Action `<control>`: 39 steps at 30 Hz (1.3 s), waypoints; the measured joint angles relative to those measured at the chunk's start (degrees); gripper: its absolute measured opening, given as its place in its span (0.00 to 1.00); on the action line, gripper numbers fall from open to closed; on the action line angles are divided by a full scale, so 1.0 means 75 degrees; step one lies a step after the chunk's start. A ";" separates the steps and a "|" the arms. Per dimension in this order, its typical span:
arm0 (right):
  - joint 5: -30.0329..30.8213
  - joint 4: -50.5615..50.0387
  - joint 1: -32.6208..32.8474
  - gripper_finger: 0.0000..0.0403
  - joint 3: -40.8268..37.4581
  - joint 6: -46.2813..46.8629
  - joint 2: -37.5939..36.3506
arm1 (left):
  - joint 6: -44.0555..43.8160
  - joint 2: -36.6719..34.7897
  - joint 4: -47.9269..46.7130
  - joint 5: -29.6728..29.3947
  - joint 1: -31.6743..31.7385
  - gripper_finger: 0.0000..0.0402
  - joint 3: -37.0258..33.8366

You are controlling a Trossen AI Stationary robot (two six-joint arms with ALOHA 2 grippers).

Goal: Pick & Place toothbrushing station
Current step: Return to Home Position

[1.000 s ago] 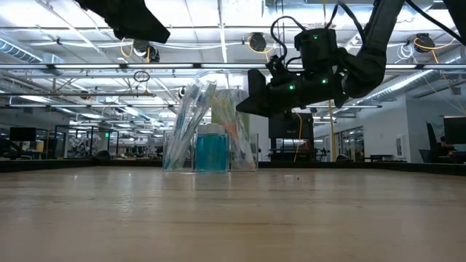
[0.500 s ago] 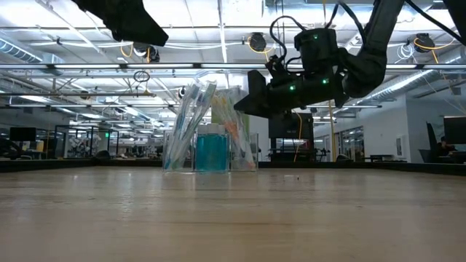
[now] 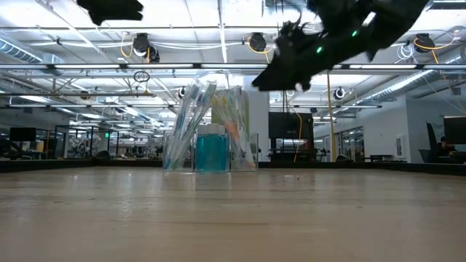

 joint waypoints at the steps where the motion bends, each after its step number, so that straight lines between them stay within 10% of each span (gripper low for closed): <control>1: -0.0003 -0.0377 0.0078 0.45 0.0000 -0.0059 -0.0337 | 0.0000 -0.0215 -0.0117 0.0000 -0.0040 0.44 0.0000; 14: -0.3165 -0.2985 0.0540 0.03 -0.0944 -0.1637 -0.4390 | 0.0085 -0.2525 -0.1926 0.0952 -0.0228 0.44 -0.0443; 26: -0.3787 -0.0618 0.0524 0.01 -0.4350 -0.0483 -0.7619 | 0.1256 -0.4124 -0.0398 0.2270 -0.0230 0.44 -0.2266; 39: -0.4983 -0.0924 0.0521 0.00 -0.5202 -0.0497 -0.9922 | 0.1456 -0.5224 0.0456 0.2514 -0.0228 0.44 -0.3659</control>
